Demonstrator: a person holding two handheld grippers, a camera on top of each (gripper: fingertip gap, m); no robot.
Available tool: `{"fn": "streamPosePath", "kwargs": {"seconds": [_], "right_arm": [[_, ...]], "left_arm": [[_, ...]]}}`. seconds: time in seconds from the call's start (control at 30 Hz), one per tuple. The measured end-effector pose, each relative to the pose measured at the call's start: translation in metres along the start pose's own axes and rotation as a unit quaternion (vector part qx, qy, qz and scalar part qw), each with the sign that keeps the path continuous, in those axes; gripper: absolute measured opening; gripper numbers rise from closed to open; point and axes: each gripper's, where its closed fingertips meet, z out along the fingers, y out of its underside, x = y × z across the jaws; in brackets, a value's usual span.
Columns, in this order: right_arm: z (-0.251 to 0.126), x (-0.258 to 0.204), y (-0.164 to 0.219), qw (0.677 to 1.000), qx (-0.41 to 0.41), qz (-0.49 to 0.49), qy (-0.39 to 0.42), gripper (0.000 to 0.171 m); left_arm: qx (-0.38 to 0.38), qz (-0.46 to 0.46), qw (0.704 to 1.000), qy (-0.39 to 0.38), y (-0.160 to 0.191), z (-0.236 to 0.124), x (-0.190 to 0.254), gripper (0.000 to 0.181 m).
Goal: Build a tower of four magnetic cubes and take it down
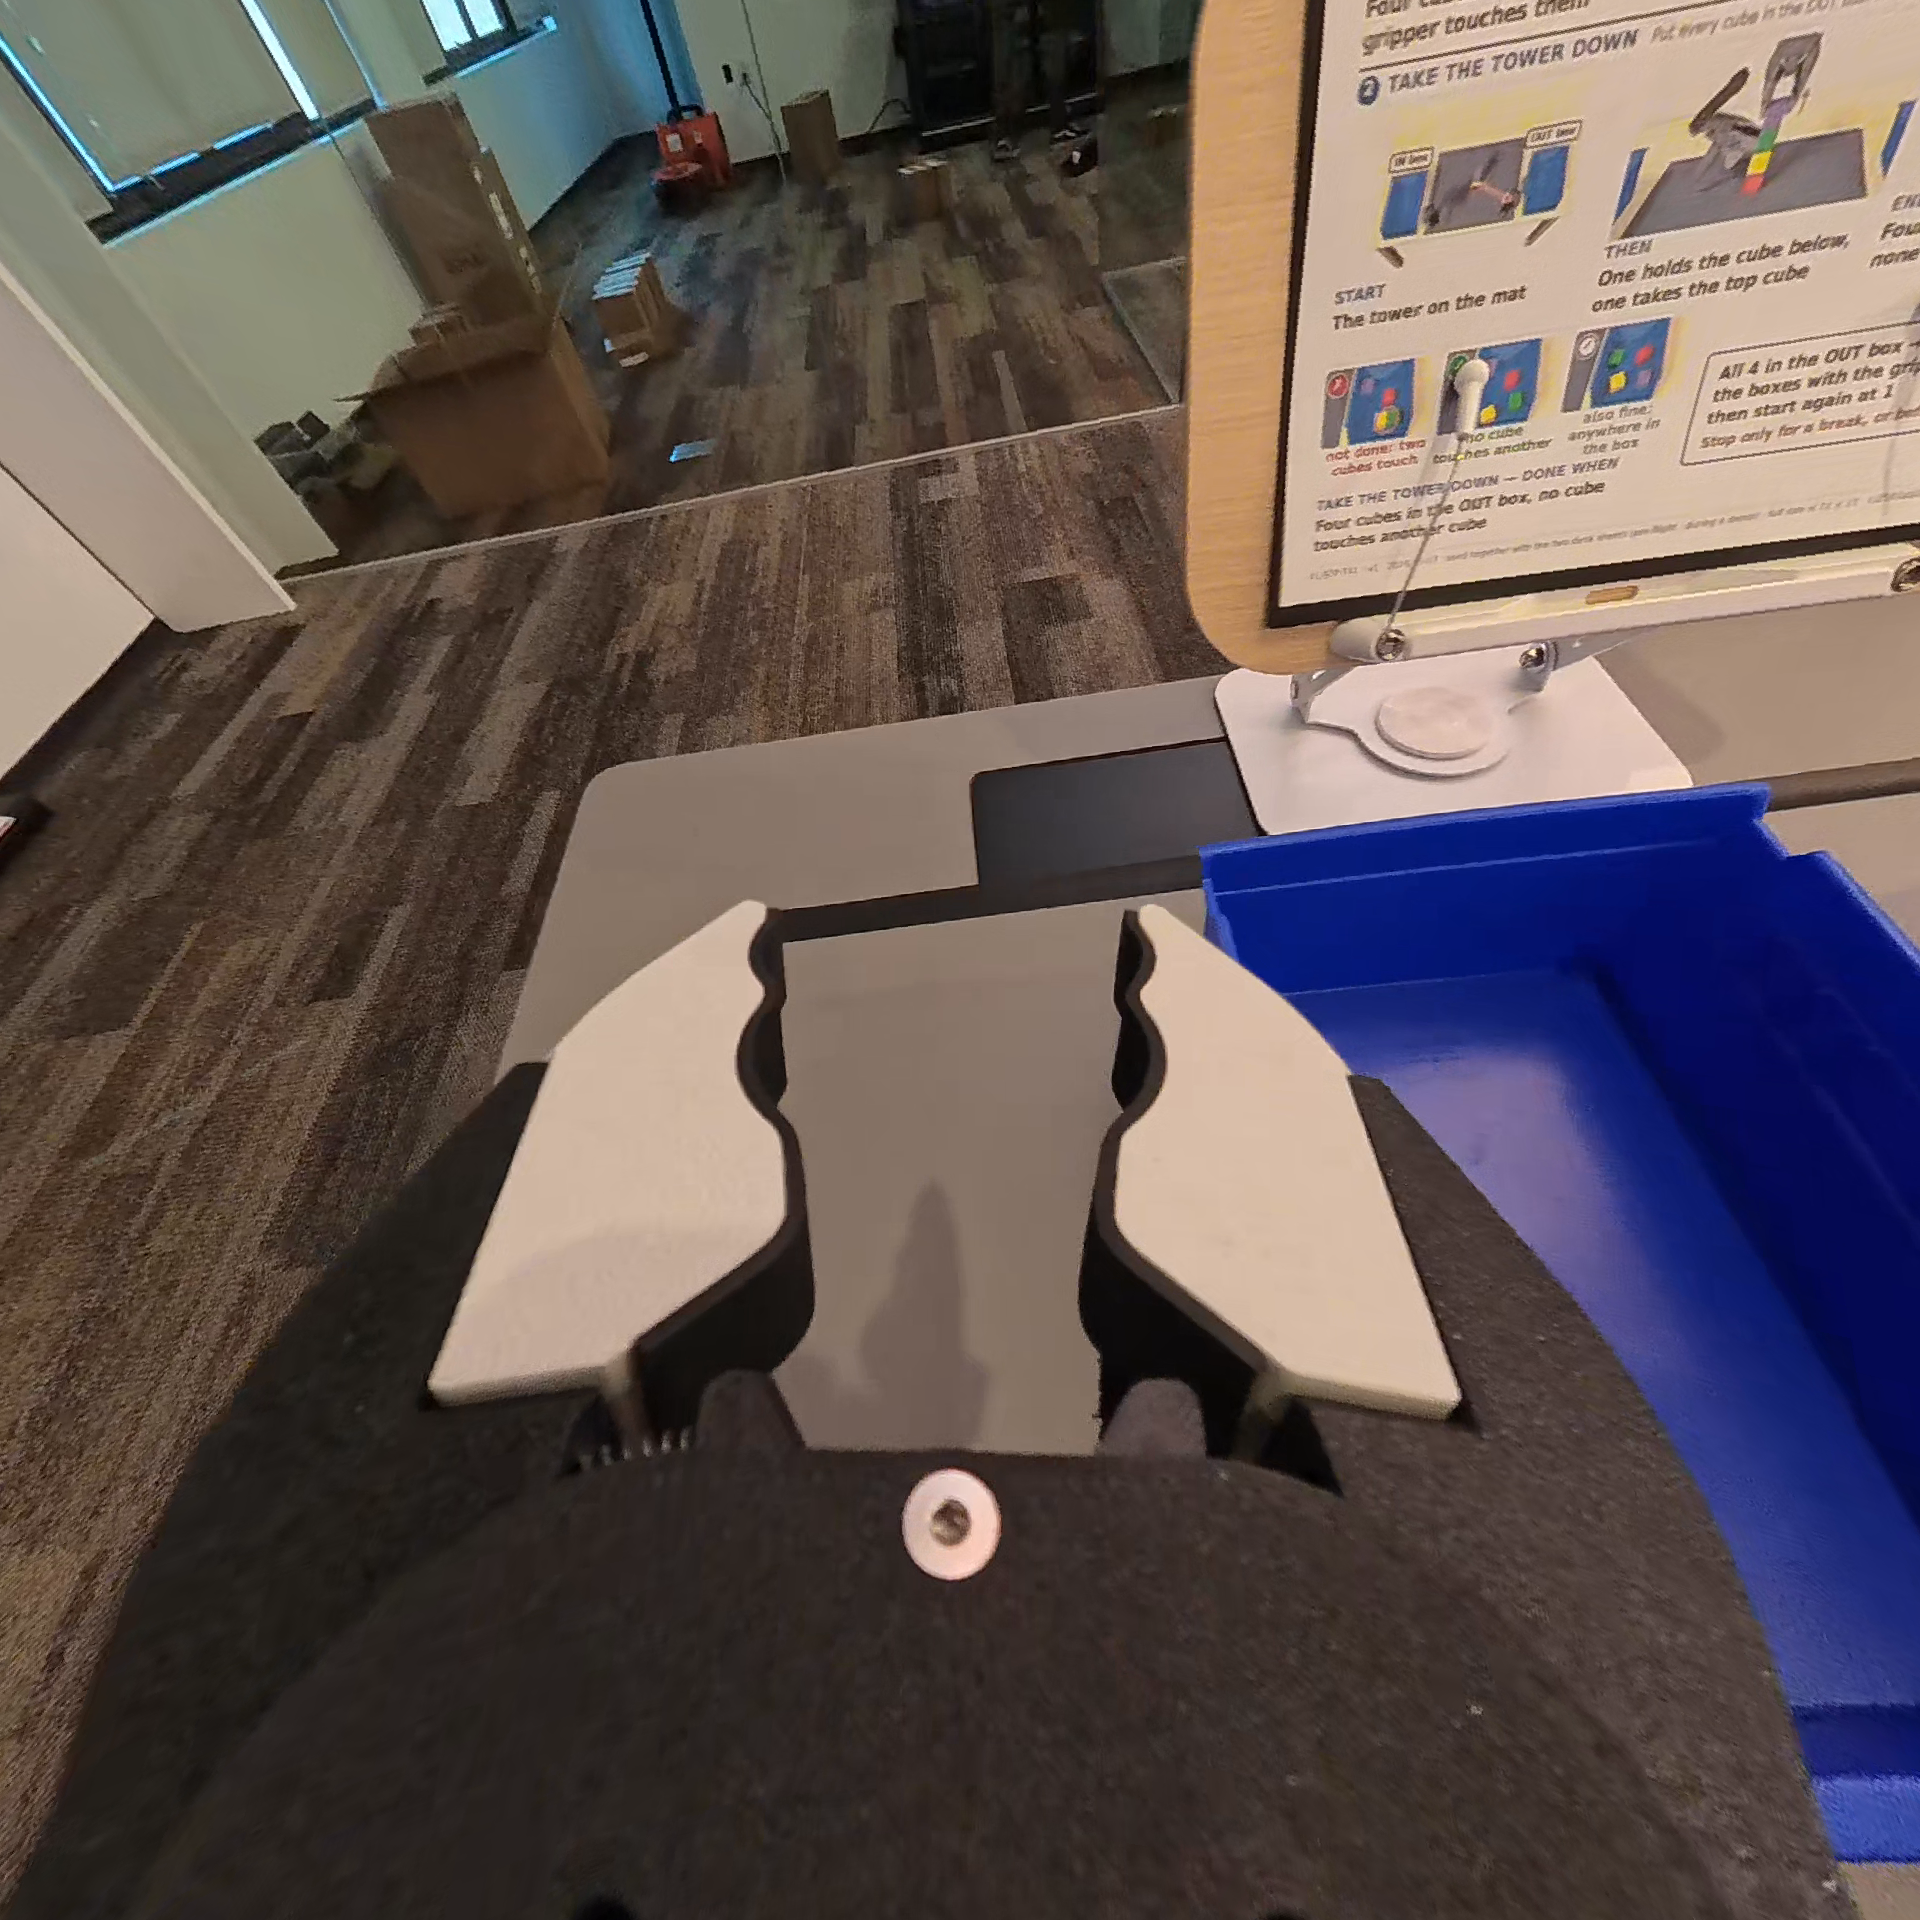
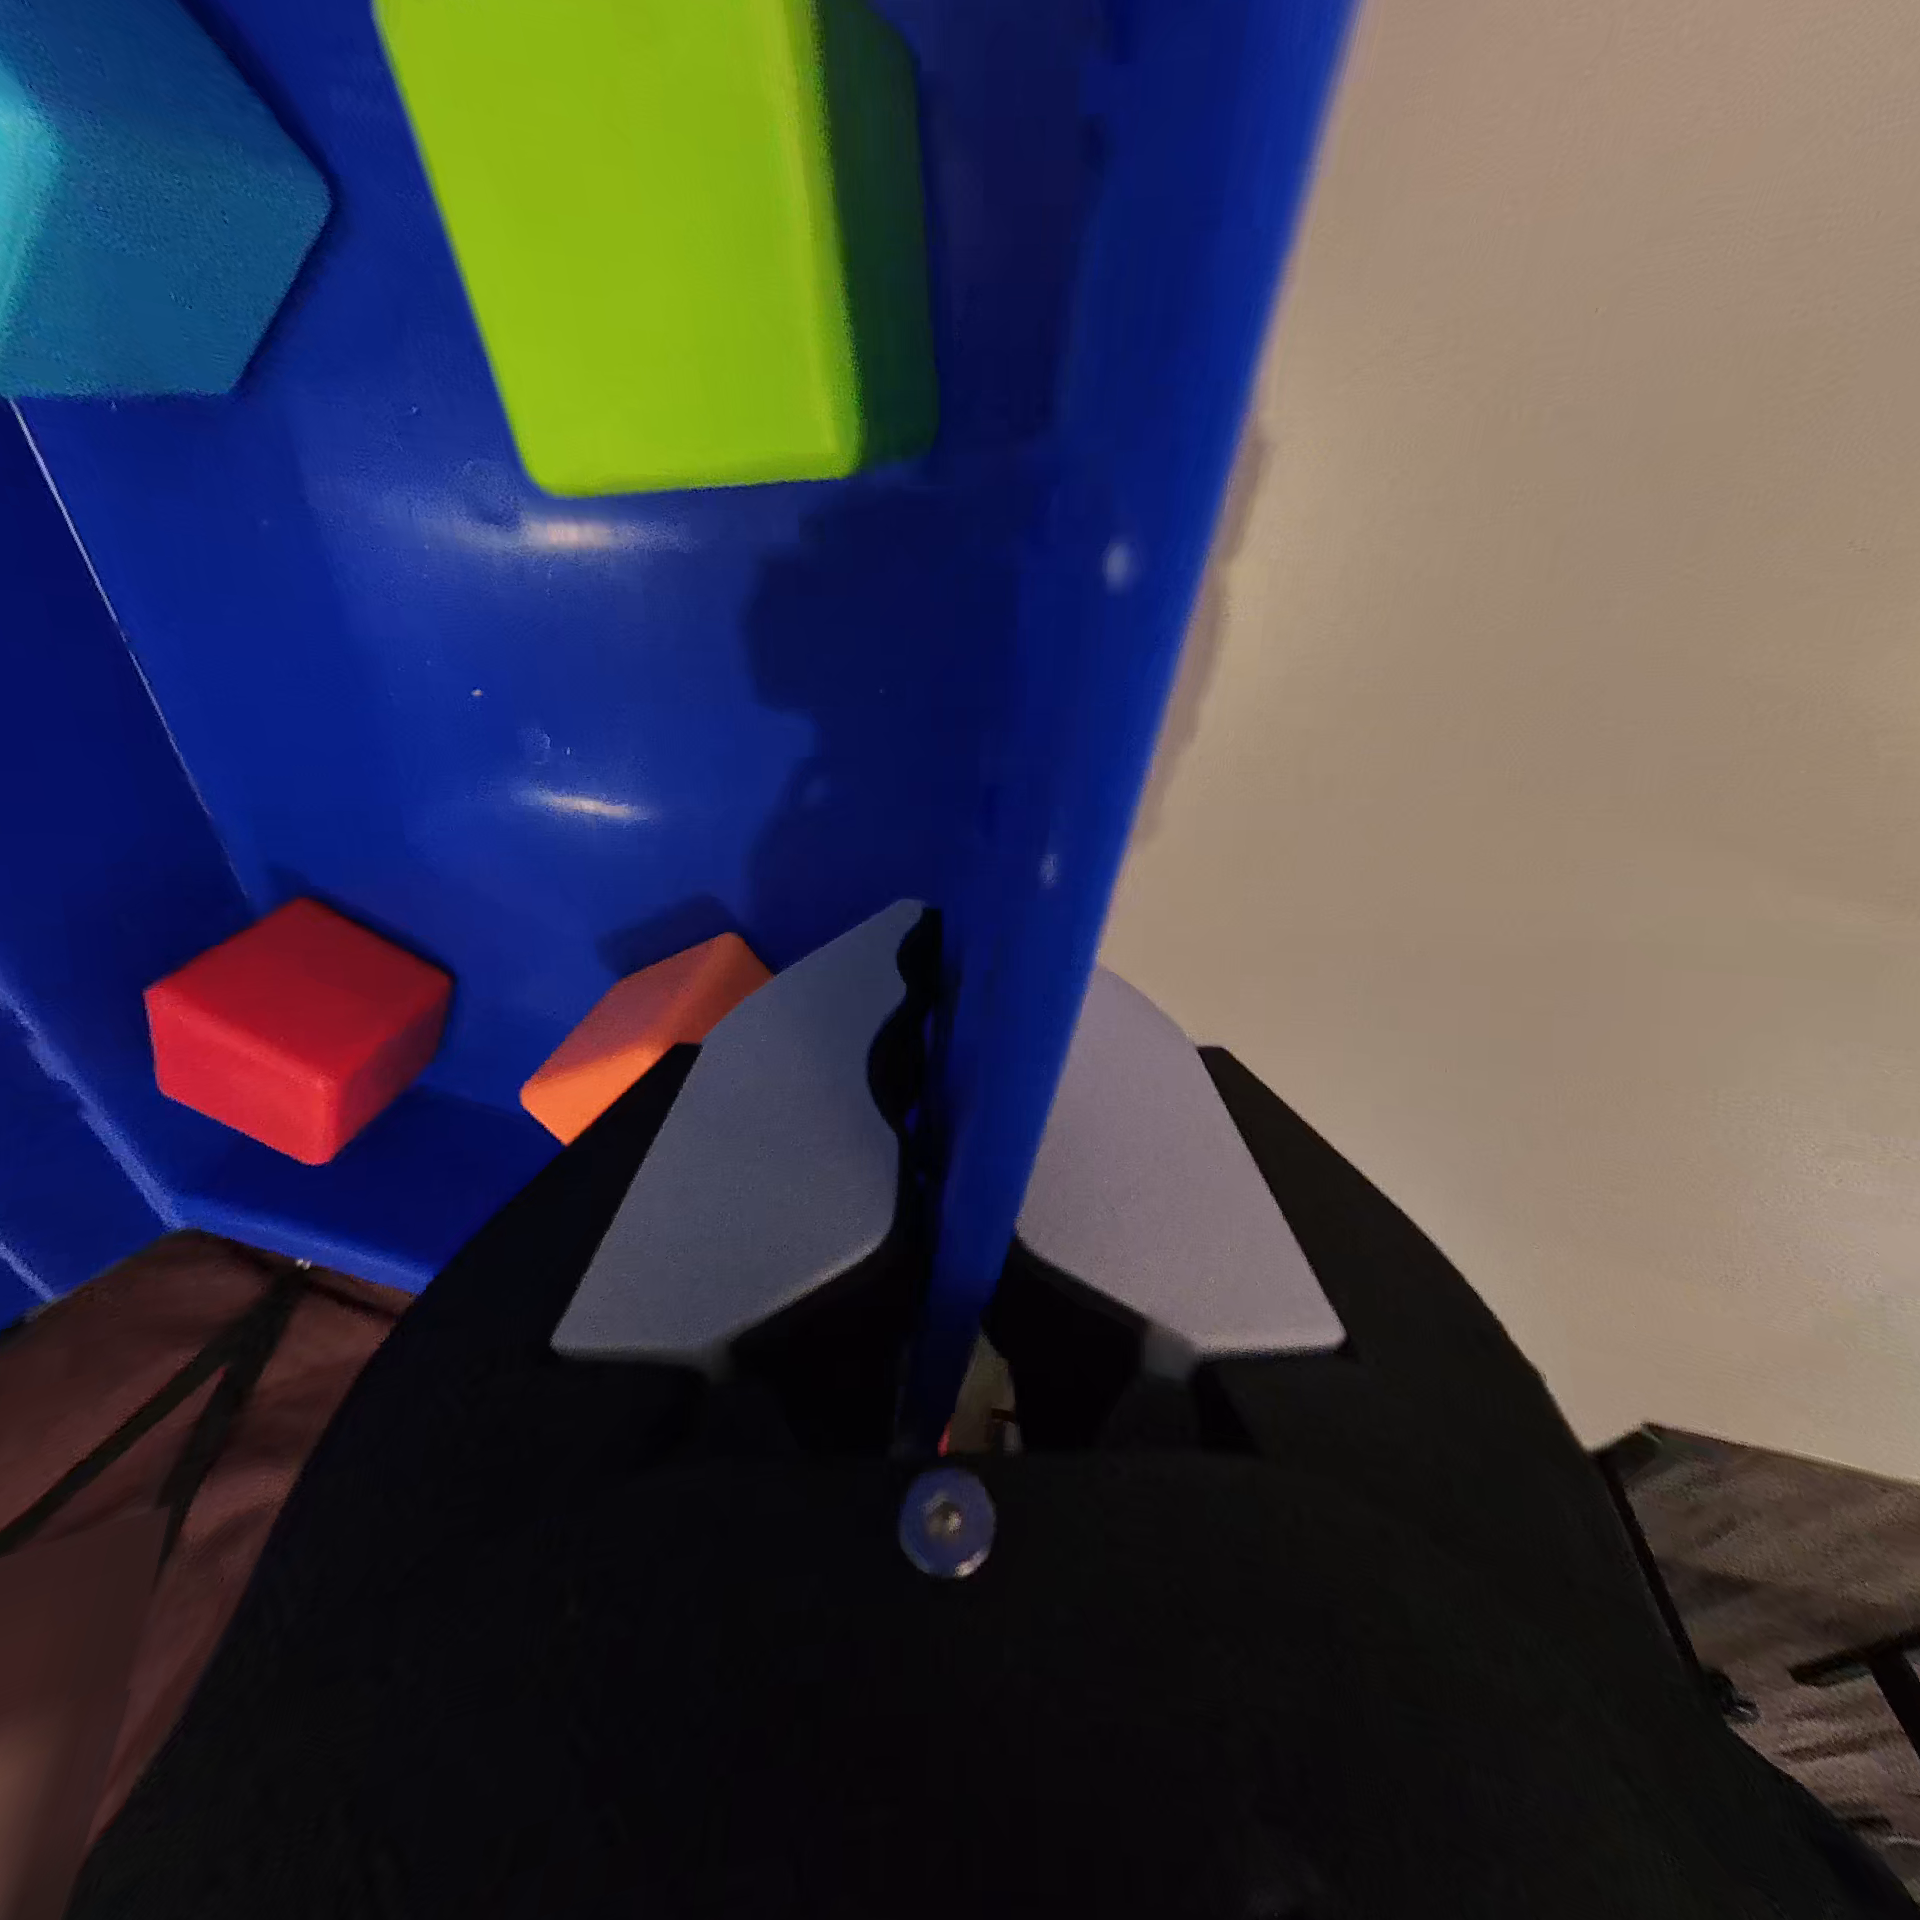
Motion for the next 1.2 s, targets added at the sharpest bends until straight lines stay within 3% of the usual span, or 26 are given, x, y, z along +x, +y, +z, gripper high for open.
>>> {"fn": "streamPosePath", "kwargs": {"seconds": [0.27, 0.47, 0.93, 1.2], "right_arm": [[-0.087, -0.089, -0.028, 0.999, 0.017, -0.048, 0.01, 0.007], [-0.107, -0.189, -0.064, 0.992, 0.027, -0.124, -0.005, 0.007], [-0.025, -0.47, -0.124, 0.95, -0.012, -0.311, -0.015, 0.007], [0.048, -0.567, -0.132, 0.929, -0.046, -0.367, -0.025, 0.007]], "left_arm": [[-0.007, -0.055, 0.997, -0.045, 0.005, -0.03, -0.066, 0.065], [0.0, -0.107, 0.993, -0.048, 0.013, -0.063, -0.106, 0.063], [-0.005, -0.095, 0.99, -0.104, 0.018, -0.12, -0.13, 0.068], [0.029, -0.069, 0.994, -0.084, 0.002, -0.137, -0.11, 0.067]]}}
